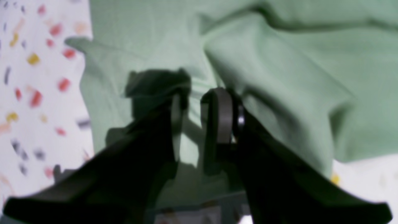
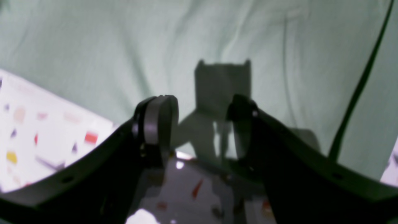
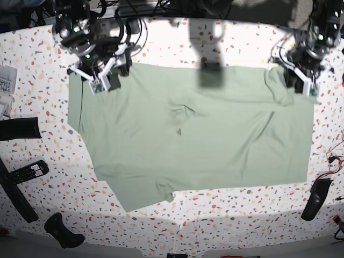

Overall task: Fold the T-shirt properly
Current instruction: 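Pull the shirt hem toward the robot with both grippers, flattening it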

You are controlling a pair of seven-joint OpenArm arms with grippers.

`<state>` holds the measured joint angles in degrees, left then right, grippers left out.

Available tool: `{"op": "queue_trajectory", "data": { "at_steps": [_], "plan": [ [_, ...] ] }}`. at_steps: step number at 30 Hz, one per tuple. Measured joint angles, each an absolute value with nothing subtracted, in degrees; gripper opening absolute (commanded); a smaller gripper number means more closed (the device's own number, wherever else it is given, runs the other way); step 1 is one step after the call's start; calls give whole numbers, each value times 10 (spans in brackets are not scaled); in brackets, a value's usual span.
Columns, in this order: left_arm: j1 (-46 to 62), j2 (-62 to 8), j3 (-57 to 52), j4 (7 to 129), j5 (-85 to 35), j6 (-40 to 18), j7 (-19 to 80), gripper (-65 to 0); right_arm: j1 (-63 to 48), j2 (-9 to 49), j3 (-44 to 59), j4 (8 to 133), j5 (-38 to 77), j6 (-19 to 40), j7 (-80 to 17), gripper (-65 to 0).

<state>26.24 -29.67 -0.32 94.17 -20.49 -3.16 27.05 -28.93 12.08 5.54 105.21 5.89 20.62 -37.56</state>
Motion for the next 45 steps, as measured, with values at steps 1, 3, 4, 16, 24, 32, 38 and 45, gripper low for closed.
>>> {"op": "queue_trajectory", "data": {
  "at_steps": [1, 3, 4, 16, 24, 32, 38, 45],
  "plan": [
    [271, -295, -3, 951, -183, -28, 272, -500, -298, 121, 55, 1059, 59, 206, -376, -345],
    [283, -294, -3, 962, -142, -4, 273, -500, -317, 121, 55, 1072, 60, 206, -376, -345],
    [286, -294, -2, 964, -128, 3, 273, -500, -325, 123, 55, 1077, 60, 206, -376, -345],
    [290, -294, -1, 964, -17, 71, 283, -500, -363, 176, 105, 1082, 70, 213, -385, -345],
    [294, -294, -1, 965, -16, 71, 318, -500, -391, 183, 113, 1085, 71, 213, -380, -345],
    [336, -294, -1, 980, -12, 75, 313, -500, -440, 183, 114, 1089, 74, 212, -369, -345],
    [373, -292, -1, 1039, -12, 75, 350, -500, -451, 184, 114, 1090, 75, 212, -369, -345],
    [387, -272, 0, 1082, 27, 71, 358, -500, -451, 184, 114, 1091, 75, 212, -371, -345]
  ]
}}
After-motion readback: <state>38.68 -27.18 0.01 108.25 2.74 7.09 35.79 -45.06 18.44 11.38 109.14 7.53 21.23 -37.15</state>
